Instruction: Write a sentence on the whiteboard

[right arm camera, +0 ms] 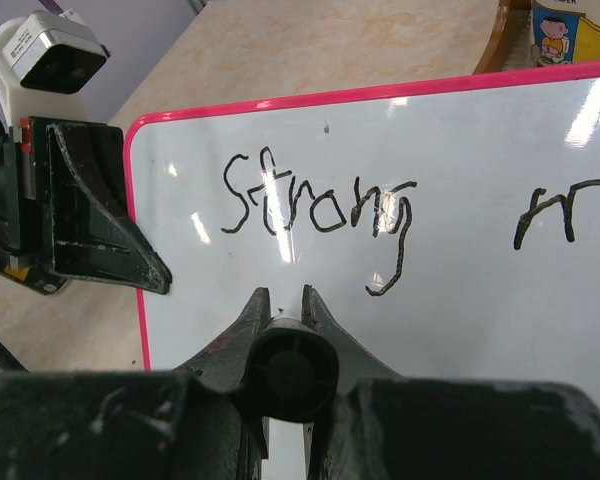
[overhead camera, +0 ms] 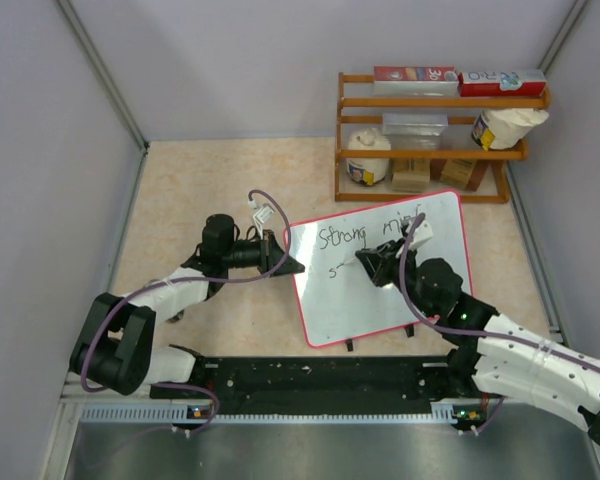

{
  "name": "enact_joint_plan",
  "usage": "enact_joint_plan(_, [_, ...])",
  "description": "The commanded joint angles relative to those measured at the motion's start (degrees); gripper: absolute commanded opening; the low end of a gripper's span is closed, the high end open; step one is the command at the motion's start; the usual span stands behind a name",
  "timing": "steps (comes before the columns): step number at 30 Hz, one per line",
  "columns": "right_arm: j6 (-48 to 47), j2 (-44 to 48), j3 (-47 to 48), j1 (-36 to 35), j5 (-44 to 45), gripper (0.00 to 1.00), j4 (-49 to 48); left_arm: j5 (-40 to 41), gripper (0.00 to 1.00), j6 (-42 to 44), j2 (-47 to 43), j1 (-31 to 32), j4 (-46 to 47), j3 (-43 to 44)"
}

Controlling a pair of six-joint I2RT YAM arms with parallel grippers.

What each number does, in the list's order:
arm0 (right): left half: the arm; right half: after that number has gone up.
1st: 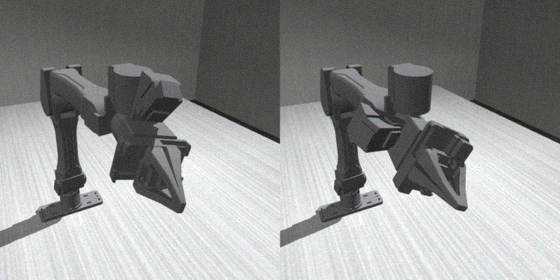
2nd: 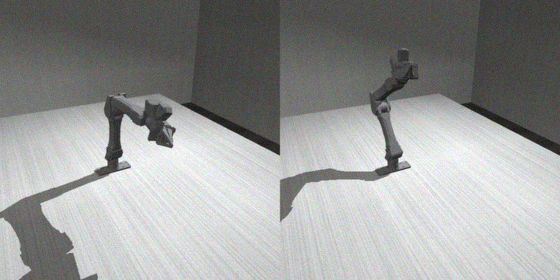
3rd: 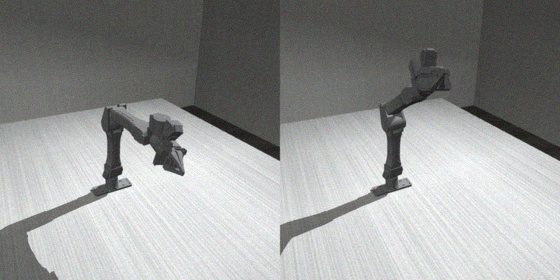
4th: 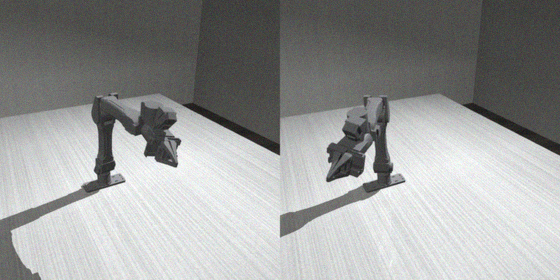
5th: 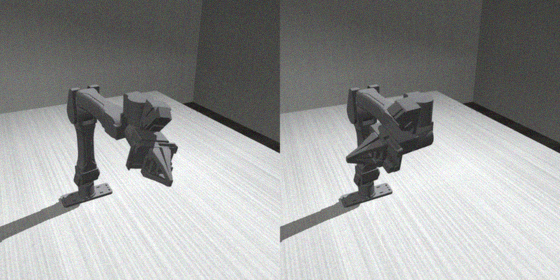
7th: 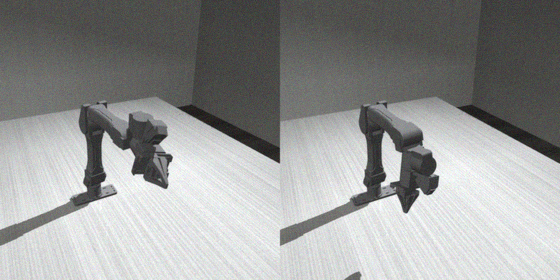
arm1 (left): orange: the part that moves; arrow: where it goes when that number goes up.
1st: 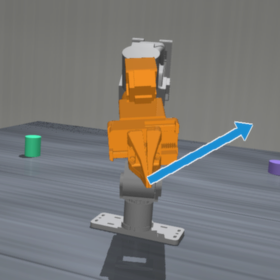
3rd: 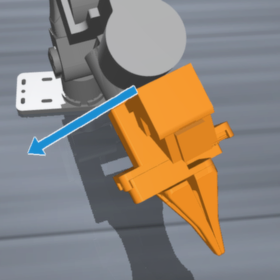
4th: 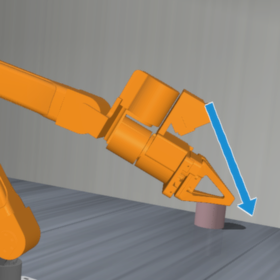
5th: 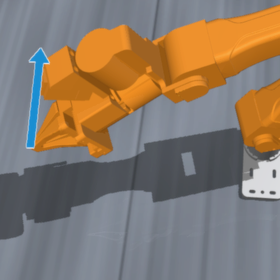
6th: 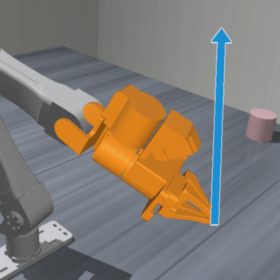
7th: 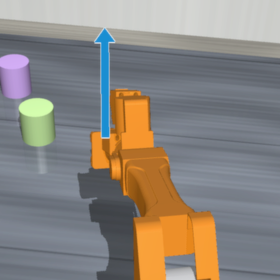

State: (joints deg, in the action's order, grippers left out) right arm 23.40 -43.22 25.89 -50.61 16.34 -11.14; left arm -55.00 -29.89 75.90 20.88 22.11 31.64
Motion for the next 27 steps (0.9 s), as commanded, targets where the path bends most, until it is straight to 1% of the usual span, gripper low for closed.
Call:
enact_joint_plan(1, [-0.28, 1.39, -0.84, -0.45, 0.36, 0.00, 0.94, 6.66, 0.00, 10.03, 1.01, 0.47, -1.28, -0.88])
enact_joint_plan(11, [1.56, 2.70, -2.86, -0.45, -1.40, 0.00, 1.38, 6.75, 0.00, 10.11, 1.18, 0.47, -1.45, -0.88])
enact_joint_plan(17, [0.78, 4.46, -0.93, -0.45, -0.43, 0.00, -0.11, 6.75, 0.00, 10.29, 0.92, 0.47, -1.89, -0.79])
enact_joint_plan(27, [-0.37, 0.86, 2.94, -0.46, 0.45, 0.00, -3.63, 6.93, 0.00, 10.55, 0.65, 0.47, -2.60, -0.61])
